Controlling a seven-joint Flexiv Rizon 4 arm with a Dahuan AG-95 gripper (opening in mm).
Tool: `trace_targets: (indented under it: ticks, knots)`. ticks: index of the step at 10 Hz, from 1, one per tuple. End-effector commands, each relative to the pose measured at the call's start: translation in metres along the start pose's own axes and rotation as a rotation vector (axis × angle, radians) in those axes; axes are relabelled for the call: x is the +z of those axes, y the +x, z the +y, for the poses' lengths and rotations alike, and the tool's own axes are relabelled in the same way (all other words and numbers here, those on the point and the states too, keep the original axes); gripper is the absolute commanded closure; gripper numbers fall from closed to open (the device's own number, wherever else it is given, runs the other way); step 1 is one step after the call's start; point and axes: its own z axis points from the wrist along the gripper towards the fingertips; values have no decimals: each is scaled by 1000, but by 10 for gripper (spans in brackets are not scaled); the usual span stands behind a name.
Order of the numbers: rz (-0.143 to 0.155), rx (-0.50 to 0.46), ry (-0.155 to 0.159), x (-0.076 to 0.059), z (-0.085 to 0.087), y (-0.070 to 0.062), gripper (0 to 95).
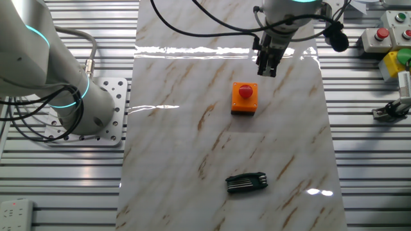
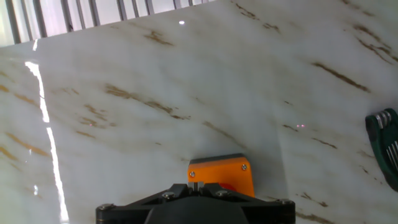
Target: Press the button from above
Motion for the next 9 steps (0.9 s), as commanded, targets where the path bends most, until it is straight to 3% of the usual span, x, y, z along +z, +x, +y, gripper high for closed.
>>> trace_targets:
  ticks: [1, 4, 7, 9]
  knots:
    - [22, -63, -26, 0, 1, 0, 950]
    - [26, -64, -29, 0, 1, 0, 950]
    - [13, -61, -24, 0, 1, 0, 950]
    - [-14, -97, -13, 0, 1, 0, 950]
